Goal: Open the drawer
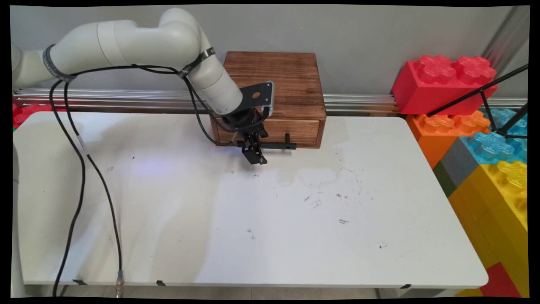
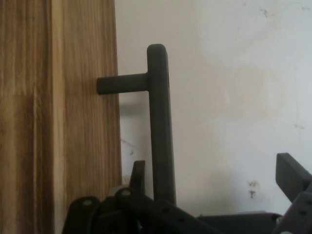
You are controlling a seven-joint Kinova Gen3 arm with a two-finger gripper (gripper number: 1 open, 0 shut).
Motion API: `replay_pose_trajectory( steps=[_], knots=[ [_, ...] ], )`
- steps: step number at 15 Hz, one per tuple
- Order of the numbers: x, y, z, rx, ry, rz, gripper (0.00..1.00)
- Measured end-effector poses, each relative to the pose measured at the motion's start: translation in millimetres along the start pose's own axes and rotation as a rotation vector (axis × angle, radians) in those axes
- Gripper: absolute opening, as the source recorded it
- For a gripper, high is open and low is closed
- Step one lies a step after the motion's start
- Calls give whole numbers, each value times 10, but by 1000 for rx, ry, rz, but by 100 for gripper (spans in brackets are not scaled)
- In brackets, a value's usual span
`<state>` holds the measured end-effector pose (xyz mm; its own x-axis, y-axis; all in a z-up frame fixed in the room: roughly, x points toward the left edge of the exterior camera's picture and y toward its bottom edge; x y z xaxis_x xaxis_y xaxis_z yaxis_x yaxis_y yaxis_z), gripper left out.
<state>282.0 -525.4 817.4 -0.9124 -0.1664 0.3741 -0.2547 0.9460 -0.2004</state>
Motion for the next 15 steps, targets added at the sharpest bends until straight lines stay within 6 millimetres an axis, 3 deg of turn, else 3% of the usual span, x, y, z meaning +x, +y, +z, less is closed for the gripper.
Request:
replay_pose_trajectory(
  steps=[15],
  knots=[
    [-76,63,239,10,-1,19,100]
  ],
)
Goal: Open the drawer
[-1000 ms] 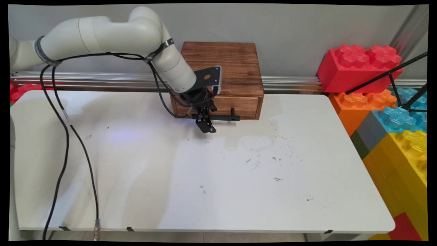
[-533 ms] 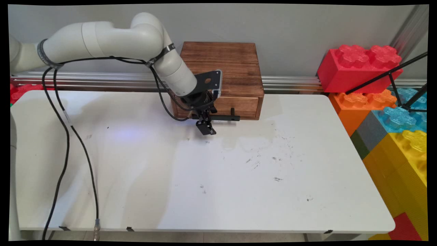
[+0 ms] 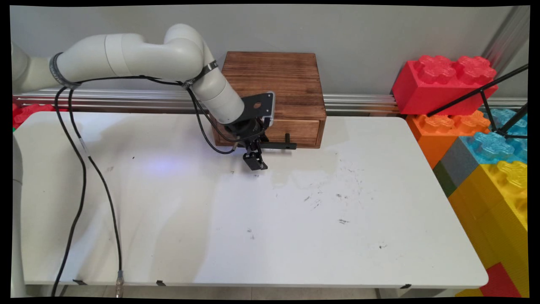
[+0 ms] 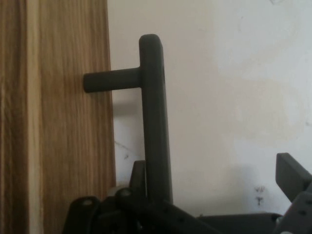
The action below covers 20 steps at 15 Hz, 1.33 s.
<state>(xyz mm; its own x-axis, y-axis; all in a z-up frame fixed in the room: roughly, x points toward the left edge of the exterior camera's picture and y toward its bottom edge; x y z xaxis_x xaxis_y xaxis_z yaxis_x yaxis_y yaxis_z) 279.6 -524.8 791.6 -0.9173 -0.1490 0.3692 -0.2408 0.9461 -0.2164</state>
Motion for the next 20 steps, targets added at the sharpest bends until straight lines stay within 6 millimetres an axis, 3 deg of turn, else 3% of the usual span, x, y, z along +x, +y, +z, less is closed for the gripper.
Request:
replay_pose_trajectory(
  steps=[10,20],
  knots=[
    [-40,83,49,-9,9,1,100],
    [-45,475,-74,-72,30,-2,100]
  ],
)
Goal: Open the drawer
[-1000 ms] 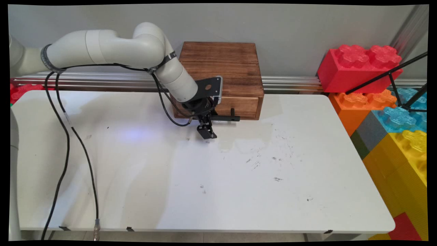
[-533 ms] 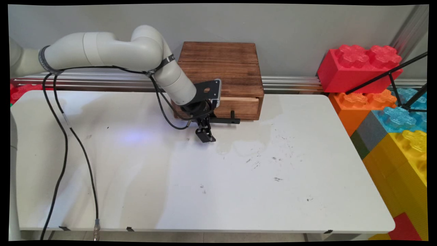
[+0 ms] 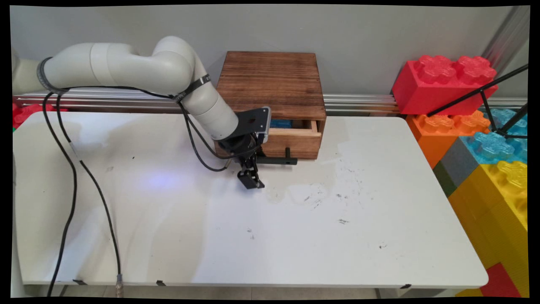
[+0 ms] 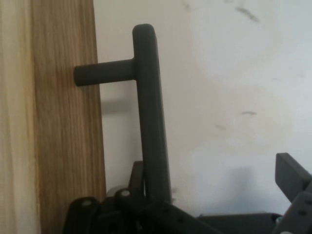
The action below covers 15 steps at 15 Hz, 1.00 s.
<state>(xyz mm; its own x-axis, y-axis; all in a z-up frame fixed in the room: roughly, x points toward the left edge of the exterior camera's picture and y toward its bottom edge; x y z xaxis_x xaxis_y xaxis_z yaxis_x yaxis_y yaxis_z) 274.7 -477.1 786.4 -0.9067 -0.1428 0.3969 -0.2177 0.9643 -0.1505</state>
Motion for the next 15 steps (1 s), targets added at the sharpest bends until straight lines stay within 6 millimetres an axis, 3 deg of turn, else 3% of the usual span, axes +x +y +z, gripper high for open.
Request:
replay_pose_trajectory(
  steps=[15],
  knots=[
    [51,759,-196,-108,32,-6,100]
  ],
)
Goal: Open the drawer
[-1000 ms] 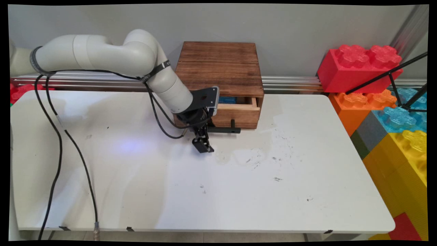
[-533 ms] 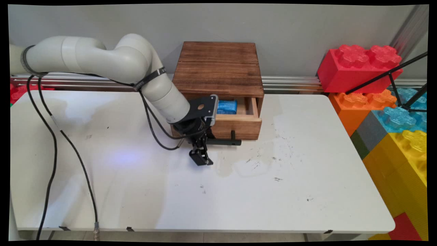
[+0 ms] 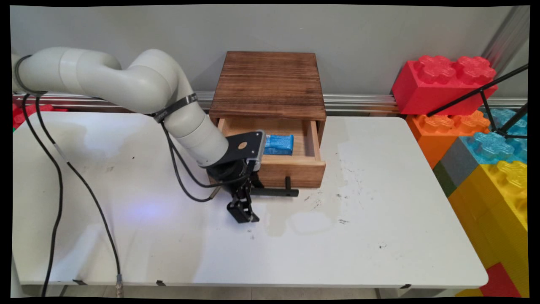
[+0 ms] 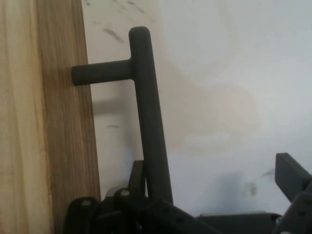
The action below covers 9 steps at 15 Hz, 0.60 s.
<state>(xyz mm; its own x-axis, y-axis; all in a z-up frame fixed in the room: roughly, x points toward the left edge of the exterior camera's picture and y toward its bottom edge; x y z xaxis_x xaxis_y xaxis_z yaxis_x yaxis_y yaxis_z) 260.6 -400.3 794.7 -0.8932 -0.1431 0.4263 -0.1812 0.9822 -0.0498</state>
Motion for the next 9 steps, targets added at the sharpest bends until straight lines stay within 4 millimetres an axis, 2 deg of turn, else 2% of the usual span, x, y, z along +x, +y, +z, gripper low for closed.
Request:
replay_pose_trajectory(
  steps=[9],
  knots=[
    [22,456,-68,-58,25,3,100]
  ],
)
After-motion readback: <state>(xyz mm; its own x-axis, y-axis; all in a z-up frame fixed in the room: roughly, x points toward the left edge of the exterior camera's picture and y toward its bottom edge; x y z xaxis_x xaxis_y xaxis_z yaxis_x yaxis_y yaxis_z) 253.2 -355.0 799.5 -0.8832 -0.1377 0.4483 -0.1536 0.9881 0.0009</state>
